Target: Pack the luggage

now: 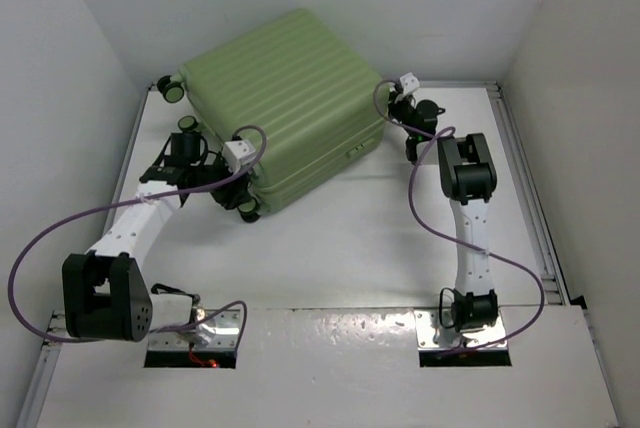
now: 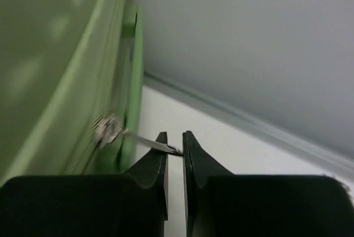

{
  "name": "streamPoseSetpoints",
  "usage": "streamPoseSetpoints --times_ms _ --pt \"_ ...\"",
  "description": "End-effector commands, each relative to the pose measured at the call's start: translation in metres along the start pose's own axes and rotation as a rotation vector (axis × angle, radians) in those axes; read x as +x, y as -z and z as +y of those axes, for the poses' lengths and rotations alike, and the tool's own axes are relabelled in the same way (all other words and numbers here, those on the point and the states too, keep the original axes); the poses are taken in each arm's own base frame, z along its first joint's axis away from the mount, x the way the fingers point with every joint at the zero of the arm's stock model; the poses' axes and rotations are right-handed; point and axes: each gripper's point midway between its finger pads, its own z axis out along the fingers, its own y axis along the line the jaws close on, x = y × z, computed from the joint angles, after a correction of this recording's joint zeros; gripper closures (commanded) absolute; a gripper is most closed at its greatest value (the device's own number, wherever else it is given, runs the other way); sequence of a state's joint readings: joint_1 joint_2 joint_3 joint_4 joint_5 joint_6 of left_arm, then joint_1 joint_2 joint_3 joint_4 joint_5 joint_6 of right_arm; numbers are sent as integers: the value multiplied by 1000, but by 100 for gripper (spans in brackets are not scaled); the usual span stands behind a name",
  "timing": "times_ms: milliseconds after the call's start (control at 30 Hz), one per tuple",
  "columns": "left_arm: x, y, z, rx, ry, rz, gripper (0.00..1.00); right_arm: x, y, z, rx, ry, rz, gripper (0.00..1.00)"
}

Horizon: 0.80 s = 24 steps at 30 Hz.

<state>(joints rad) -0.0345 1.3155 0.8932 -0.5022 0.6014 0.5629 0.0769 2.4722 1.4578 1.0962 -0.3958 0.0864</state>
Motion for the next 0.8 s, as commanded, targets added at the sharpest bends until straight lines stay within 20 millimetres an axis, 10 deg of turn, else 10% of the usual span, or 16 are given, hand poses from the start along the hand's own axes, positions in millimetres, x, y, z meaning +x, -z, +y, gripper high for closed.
streamPoseSetpoints --times_ms 0,333,433,500,767 --pt "53 26 151 -617 125 164 100 -15 0 -115 407 62 -111 100" --pt "60 29 157 -688 325 129 100 -12 -33 -99 323 -48 -216 100" --pt "48 35 158 -678 350 68 67 -30 -15 -72 281 -69 -231 57" --pt "29 43 157 -659 338 -2 31 -46 6 -57 257 -76 -237 54" --pt "-63 105 110 -639 29 -275 15 -91 47 -56 298 -182 -226 56"
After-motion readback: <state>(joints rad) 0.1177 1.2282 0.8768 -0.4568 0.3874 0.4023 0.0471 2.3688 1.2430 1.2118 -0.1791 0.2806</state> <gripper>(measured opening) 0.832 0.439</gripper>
